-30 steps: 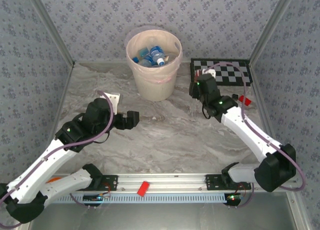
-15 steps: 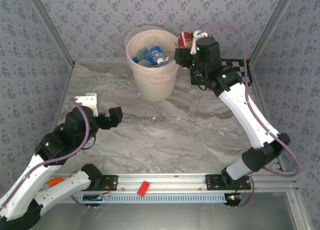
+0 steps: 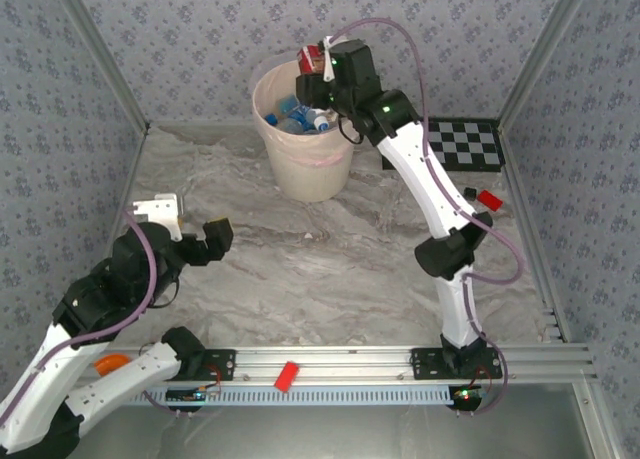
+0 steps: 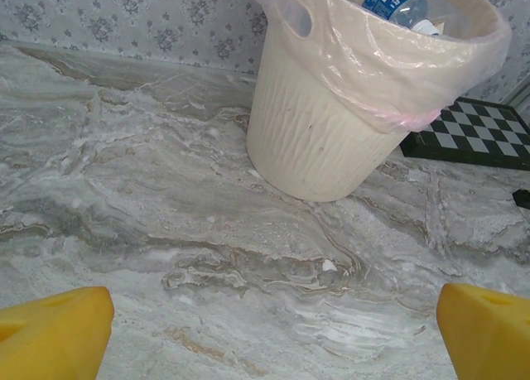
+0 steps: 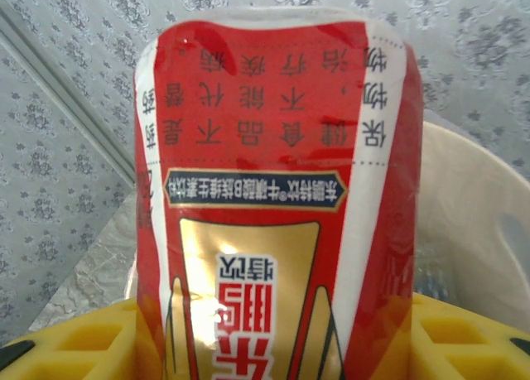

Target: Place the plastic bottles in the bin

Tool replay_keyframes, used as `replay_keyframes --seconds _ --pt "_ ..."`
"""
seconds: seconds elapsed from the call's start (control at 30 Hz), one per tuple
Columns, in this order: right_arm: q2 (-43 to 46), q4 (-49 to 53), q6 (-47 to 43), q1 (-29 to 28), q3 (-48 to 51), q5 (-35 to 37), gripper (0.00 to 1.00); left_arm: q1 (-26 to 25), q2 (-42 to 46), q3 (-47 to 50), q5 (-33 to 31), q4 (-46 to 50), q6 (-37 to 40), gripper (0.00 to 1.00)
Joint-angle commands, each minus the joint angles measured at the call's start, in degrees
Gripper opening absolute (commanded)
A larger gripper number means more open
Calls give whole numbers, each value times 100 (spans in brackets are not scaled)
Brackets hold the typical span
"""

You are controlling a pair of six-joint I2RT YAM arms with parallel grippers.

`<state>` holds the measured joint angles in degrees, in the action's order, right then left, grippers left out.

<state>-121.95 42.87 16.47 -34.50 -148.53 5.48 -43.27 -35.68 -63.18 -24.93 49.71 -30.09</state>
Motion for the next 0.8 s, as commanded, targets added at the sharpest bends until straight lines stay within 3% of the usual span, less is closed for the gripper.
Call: replay_keyframes --seconds 0.0,0.6,0.73,0.77 --pt "-329 213 44 -25 -404 -134 55 -40 86 -76 -95 142 -40 100" --pt "-898 -412 21 -268 -400 -220 56 -25 294 69 -194 241 -76 100" --pt "-903 -376 -59 -280 -396 -268 78 -39 290 77 -214 205 -52 100" --pt "-900 -384 -81 -290 -396 -262 92 -30 290 88 -220 193 -52 100"
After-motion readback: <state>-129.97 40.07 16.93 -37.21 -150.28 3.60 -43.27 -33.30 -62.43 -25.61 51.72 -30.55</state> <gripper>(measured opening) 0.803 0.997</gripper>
